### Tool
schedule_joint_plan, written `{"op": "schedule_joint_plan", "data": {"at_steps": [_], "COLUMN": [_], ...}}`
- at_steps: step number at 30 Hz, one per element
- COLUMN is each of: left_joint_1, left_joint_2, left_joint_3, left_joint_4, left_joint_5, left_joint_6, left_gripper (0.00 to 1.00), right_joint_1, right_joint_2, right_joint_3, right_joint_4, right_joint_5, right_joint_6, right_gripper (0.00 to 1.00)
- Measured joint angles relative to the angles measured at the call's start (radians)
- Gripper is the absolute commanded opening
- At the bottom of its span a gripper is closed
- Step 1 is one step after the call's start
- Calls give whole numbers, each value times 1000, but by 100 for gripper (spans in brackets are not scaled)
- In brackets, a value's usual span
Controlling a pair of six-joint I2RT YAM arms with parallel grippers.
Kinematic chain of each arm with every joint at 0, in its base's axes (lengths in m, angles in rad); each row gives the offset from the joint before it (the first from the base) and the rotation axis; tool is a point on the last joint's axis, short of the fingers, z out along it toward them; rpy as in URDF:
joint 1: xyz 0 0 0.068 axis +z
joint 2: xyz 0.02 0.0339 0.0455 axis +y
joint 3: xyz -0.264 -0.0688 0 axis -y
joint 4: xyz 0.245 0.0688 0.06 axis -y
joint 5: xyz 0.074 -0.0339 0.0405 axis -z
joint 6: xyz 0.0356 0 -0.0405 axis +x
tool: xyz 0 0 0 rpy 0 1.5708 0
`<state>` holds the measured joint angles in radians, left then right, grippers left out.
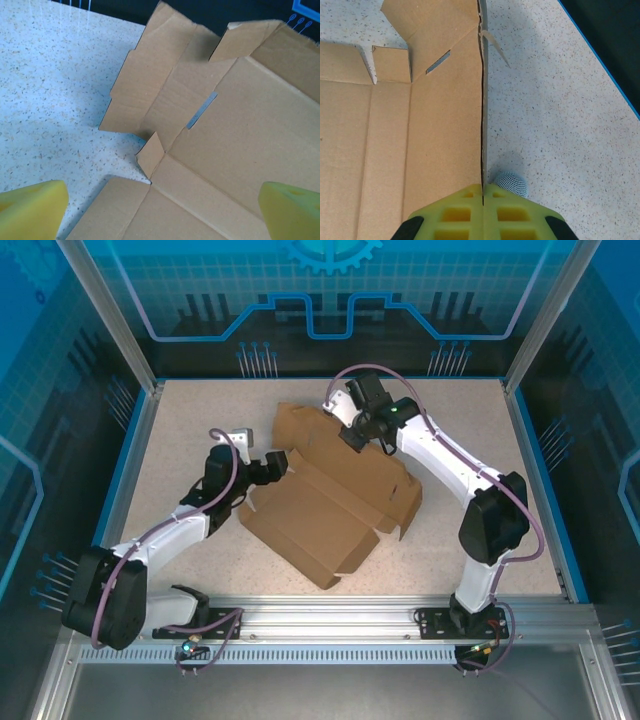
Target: Fold the paper box
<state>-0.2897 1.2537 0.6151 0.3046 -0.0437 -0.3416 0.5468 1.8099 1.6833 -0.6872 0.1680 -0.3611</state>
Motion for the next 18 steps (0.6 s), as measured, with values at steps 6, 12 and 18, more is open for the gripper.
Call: {"op": "schedule_joint_plan", "data": {"at_steps": [6, 12, 18], "left_joint_1": [37, 65, 66], "left_joint_2": [12, 92, 177], "left_joint_3": [-5, 85, 196], "left_joint_4": [36, -5, -15], "left_joint_5": [58, 178, 278], "left_joint_6": [-26, -26, -27], "left_gripper": [99, 99, 99], "right_joint_1": [-1, -18, -24], "right_joint_2": [0, -2, -2], "right_joint_3": [0, 0, 2], "right_joint_4": [0, -2, -11], "right_joint_5": [-16, -49, -57], "right_joint_6": [-14, -18, -17], "right_gripper": [0, 0, 0]}}
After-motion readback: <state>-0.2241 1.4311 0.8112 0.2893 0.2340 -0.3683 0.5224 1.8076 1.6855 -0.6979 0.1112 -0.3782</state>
